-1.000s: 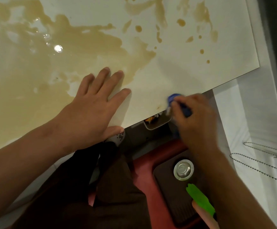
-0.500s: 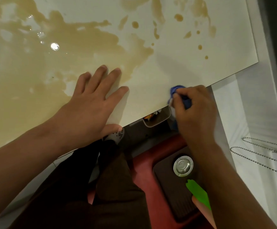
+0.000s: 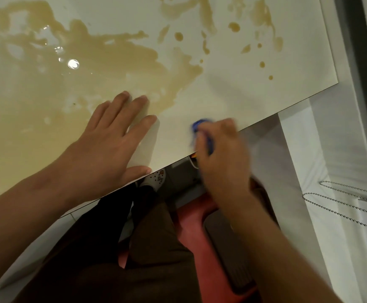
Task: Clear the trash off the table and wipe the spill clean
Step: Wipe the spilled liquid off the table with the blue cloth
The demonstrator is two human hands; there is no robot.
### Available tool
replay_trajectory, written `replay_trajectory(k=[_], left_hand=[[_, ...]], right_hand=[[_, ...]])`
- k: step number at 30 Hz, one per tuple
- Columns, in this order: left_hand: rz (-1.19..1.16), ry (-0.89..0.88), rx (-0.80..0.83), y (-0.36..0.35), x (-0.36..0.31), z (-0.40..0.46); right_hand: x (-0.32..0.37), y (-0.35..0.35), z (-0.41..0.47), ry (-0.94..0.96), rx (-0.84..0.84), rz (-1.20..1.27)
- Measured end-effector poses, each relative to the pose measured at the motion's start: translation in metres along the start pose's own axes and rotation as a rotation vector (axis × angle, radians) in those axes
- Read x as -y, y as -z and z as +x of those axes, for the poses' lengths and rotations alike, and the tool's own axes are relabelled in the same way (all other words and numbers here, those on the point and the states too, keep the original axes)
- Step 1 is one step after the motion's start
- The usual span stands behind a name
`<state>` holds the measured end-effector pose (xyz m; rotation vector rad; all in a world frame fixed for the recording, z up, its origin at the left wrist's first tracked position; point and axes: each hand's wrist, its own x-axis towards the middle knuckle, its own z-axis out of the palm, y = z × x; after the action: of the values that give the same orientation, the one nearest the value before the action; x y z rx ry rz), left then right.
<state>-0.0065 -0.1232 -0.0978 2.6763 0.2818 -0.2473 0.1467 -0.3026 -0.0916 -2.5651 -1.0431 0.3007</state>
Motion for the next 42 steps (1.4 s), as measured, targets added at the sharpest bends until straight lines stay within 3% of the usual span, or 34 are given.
replay_trajectory(k=[2,4,8,11,15,18,23,26,30,33,35,38,42], left_hand=[[0.006,0.047,-0.007,0.002,0.004,-0.012],[0.018,0.085,-0.007,0.004,0.012,-0.024],[0.023,0.164,0.005,0.008,0.028,-0.039],[0.019,0.199,-0.013,0.009,0.034,-0.043],[0.004,0.234,-0.077,0.007,0.041,-0.050],[-0.019,0.245,-0.064,0.008,0.049,-0.059],[-0.042,0.234,-0.056,0.008,0.046,-0.065],[-0.062,0.208,-0.066,0.008,0.036,-0.060],[-0.082,0.211,-0.078,0.008,0.031,-0.053],[-0.055,0.225,-0.059,0.010,0.038,-0.052],[-0.048,0.227,-0.049,0.012,0.044,-0.051],[-0.019,0.227,-0.016,0.016,0.047,-0.047],[-0.002,0.260,0.033,0.023,0.039,-0.042]], right_hand=[[0.034,-0.013,-0.028,0.235,0.124,-0.005],[0.033,-0.011,-0.024,0.352,0.165,-0.034],[-0.002,0.004,0.038,0.159,-0.026,-0.101],[0.024,-0.015,0.045,0.110,-0.132,-0.077],[0.083,-0.050,-0.011,0.287,0.013,-0.002],[0.067,-0.043,-0.029,0.343,0.030,0.035],[-0.001,-0.011,0.007,0.157,-0.085,-0.015],[0.011,-0.010,0.026,0.025,-0.123,0.012],[0.090,-0.044,-0.016,0.209,-0.034,0.088],[0.079,-0.050,-0.023,0.258,-0.033,0.061],[0.037,-0.034,0.001,0.184,-0.123,0.041],[-0.039,0.001,0.042,-0.077,-0.264,-0.004],[-0.084,0.047,0.065,-0.289,-0.301,0.023]])
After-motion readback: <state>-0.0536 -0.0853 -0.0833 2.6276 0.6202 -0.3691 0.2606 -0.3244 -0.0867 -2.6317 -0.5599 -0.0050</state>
